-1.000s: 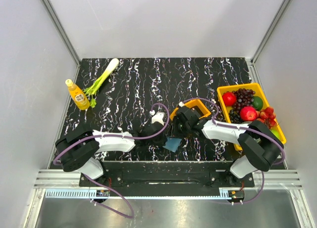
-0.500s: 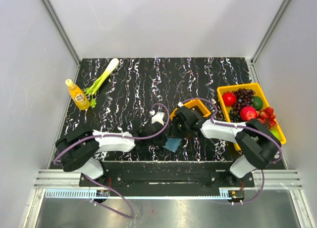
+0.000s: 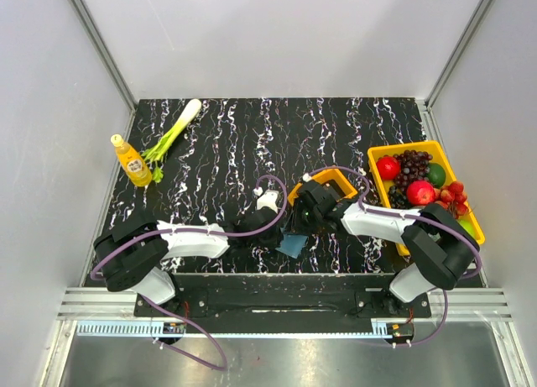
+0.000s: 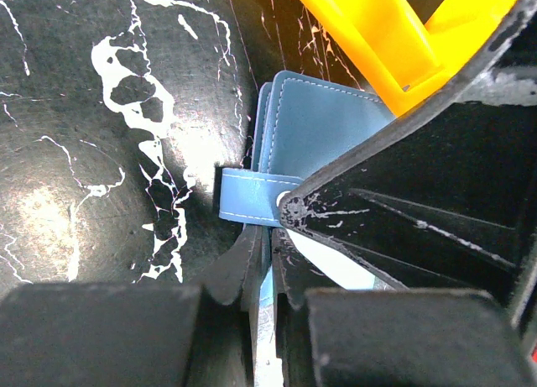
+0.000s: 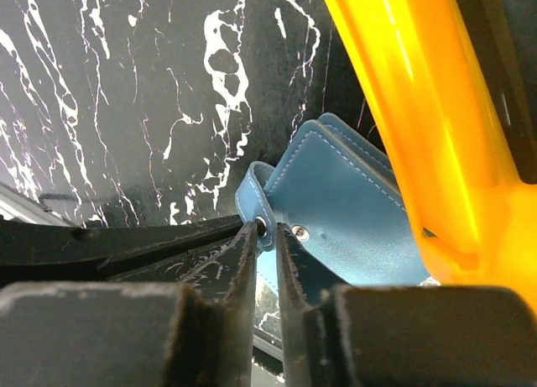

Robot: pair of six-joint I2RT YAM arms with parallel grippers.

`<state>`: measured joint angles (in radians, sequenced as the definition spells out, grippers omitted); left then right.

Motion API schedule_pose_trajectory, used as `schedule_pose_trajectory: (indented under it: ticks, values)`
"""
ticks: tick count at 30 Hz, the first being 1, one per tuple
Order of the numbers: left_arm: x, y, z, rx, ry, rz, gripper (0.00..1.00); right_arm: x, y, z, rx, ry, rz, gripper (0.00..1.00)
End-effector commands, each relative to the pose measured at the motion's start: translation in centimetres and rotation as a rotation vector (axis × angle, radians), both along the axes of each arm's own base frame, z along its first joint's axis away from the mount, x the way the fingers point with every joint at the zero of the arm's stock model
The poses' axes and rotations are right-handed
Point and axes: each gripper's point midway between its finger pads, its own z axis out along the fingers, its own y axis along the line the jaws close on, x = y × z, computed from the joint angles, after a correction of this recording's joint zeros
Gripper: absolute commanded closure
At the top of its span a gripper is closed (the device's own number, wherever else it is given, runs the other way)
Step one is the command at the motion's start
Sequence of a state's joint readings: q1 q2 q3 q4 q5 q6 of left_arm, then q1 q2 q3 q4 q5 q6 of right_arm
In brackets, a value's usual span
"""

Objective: Put the credit cards into the card holder
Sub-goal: Close the card holder at the center of the board.

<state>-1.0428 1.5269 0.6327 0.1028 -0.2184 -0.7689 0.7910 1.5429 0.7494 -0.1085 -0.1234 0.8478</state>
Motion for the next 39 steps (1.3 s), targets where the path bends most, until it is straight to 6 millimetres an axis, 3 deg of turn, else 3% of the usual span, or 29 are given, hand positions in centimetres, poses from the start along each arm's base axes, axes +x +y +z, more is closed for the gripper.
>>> schedule_pose_trajectory:
  ticks: [1,7,15,26,34,39]
  values:
    - [-1.2,2.9,-3.3,0.147,0.053,0.006,1.00,0.7,0.4,2.0,0.028,-0.048,0.004,0.86]
    - [-1.3,3.0,-3.4,0.149,0.056,0.005,1.00,0.7,0.4,1.9,0.022,-0.045,0.011,1.00]
    - [-1.0,3.2,-3.4,0.157,0.051,0.039,1.00,0.4,-0.8,3.0,-0.021,-0.053,0.006,1.00]
    - [-1.2,3.7,-3.9,0.185,0.063,0.043,1.00,-0.5,-1.8,-0.2,-0.106,0.027,0.000,1.00]
    - [-1.2,3.6,-3.8,0.178,0.062,0.038,1.00,0.2,-1.3,-0.8,-0.116,0.023,0.009,1.00]
    - [-1.2,3.7,-3.8,0.178,0.063,0.041,1.00,0.1,-2.2,-1.7,-0.166,0.030,-0.011,1.00]
